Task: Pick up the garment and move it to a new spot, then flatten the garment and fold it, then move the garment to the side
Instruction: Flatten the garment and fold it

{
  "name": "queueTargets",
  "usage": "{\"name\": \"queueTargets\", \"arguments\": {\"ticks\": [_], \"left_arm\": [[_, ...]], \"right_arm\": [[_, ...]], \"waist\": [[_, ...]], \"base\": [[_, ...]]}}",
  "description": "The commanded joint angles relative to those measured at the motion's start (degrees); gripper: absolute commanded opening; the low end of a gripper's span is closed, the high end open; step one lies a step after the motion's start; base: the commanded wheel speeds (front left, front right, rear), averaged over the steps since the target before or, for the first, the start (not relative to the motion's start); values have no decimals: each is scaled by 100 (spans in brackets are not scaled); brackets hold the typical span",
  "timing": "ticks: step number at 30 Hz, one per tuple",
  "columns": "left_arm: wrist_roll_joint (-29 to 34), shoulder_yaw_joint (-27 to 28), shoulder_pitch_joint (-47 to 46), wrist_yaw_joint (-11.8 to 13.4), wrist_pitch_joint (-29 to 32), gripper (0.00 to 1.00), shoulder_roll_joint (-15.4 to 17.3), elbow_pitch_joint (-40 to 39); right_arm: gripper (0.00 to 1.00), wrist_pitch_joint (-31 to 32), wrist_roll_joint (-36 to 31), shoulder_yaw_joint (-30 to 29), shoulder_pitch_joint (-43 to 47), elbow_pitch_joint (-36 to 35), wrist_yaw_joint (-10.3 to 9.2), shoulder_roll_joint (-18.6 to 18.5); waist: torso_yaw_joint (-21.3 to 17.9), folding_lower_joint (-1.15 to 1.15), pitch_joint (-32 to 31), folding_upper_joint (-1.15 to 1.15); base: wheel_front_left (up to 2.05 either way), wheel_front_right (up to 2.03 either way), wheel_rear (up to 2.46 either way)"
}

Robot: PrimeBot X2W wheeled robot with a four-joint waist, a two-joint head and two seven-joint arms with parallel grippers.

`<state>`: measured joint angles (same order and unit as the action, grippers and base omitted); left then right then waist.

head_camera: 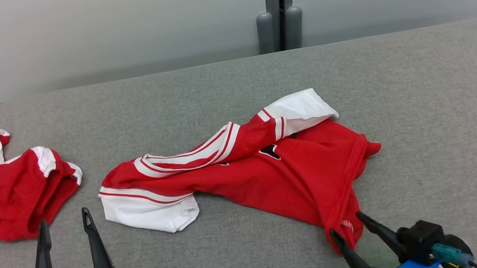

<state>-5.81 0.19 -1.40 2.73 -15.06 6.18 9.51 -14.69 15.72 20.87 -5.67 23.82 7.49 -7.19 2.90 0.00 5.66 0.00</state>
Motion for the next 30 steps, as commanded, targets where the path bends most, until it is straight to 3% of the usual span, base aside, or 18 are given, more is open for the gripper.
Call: {"name": "queueTargets", "arguments": {"ticks": [1,5,6,7,12,24,30], "left_arm": [[68,39,-42,-32,-16,100,-39,12],[148,104,-51,-88,-16,100,-101,20],[160,130,-60,-106,-16,100,-117,28],[180,149,-76,-119,-17,100,-130,30],[241,234,-83,-156,-17,100,-177,42],[295,322,-44,-237,-17,100,-250,119],[340,391,-68,-281,-17,100,-262,127]], "right_arm": [[100,36,-17,104,-166,189,1,27],[100,4,78,367,-501,634,1,152],[40,-3,127,400,-600,739,1,188],[0,-12,118,466,-690,844,1,205],[0,-52,226,415,-948,709,1,211],[0,-46,809,-78,361,-1531,1,-449],[0,470,1113,-347,1291,-2432,1,-841]], "waist": [[16,0,18,0],[34,0,53,0],[34,0,60,0],[33,0,71,0],[-42,0,93,0],[-399,0,-11,0],[-528,0,-18,0]], "base": [[0,0,0],[0,0,0],[0,0,0],[0,0,0],[0,0,0],[0,0,0],[0,0,0]]}}
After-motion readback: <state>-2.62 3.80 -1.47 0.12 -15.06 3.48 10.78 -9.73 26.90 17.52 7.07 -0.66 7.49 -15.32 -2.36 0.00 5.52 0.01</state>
